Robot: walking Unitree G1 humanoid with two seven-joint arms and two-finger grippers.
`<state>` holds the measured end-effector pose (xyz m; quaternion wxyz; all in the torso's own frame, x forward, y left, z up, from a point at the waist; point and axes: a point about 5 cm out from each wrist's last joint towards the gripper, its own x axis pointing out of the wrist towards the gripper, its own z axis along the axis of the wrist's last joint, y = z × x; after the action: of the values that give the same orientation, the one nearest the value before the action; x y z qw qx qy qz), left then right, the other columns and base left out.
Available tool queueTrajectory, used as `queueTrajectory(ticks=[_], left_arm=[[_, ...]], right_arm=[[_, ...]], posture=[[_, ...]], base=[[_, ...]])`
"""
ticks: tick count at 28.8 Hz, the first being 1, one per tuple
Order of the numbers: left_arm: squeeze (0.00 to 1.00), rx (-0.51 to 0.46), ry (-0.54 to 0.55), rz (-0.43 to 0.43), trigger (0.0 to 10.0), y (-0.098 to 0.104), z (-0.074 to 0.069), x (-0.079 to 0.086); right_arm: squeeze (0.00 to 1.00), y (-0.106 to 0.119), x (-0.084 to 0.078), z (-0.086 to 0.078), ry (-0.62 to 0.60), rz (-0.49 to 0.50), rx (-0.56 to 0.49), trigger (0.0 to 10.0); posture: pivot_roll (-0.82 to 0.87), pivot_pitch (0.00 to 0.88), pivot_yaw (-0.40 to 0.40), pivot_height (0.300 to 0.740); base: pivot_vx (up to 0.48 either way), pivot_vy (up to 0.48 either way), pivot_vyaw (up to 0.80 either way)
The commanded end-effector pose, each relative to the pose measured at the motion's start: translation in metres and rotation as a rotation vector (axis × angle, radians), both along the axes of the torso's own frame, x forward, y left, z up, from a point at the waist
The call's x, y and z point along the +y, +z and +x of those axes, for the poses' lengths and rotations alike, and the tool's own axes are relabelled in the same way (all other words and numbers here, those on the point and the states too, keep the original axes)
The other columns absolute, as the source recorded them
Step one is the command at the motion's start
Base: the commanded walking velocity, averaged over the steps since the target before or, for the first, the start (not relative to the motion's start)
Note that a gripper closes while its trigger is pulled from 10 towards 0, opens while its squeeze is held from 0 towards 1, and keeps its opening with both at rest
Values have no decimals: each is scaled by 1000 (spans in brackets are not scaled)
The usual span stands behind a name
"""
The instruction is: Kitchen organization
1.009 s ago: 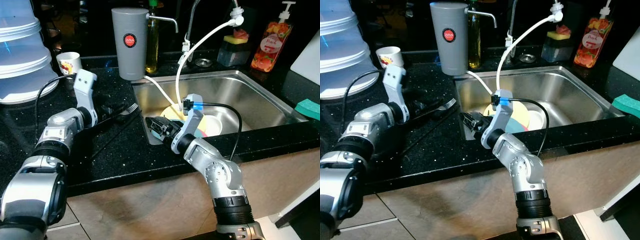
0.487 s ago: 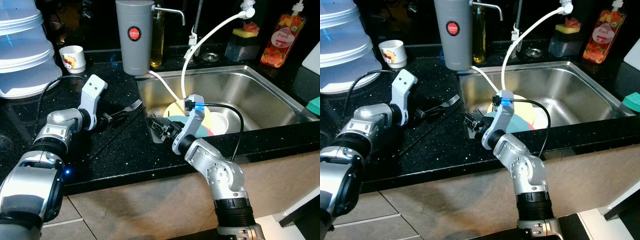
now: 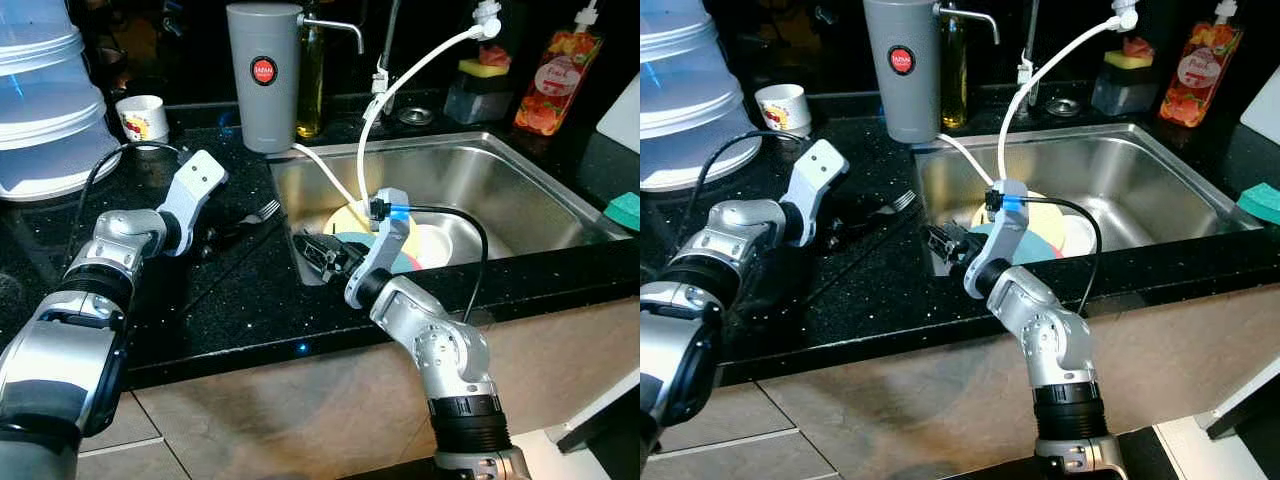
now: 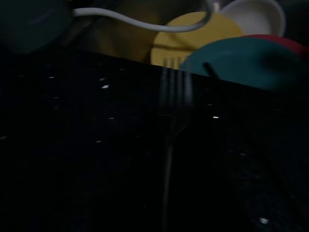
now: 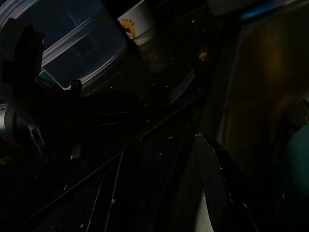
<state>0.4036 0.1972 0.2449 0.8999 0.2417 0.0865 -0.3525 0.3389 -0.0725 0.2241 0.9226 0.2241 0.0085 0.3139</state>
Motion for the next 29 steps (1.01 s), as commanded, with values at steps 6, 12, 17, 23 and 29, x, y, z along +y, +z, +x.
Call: queueTrajectory(ticks=[6, 12, 17, 23, 29], left_arm=[[0, 97, 62, 49, 0, -22, -5, 18], [0, 53, 62, -65, 0, -5, -4, 19], [0, 4, 32, -259, 0, 21, -2, 17], [0, -115, -16, -448, 0, 60, -2, 18], [0, -156, -62, -491, 0, 75, -5, 19]], right_arm=[[0, 3, 1, 1, 11, 8, 5, 10000], [0, 5, 2, 2, 15, 15, 0, 10000], [0, 8, 1, 2, 15, 20, -6, 10000], [0, 13, -1, 4, 9, 36, -19, 10000], [0, 16, -2, 7, 5, 56, -24, 10000]], posture=[[28, 147, 20, 740], [22, 135, 16, 740], [16, 121, 15, 740], [13, 113, 13, 740], [19, 104, 3, 740]], base=[[0, 0, 0], [0, 0, 0], [0, 0, 0], [0, 0, 0], [0, 0, 0]])
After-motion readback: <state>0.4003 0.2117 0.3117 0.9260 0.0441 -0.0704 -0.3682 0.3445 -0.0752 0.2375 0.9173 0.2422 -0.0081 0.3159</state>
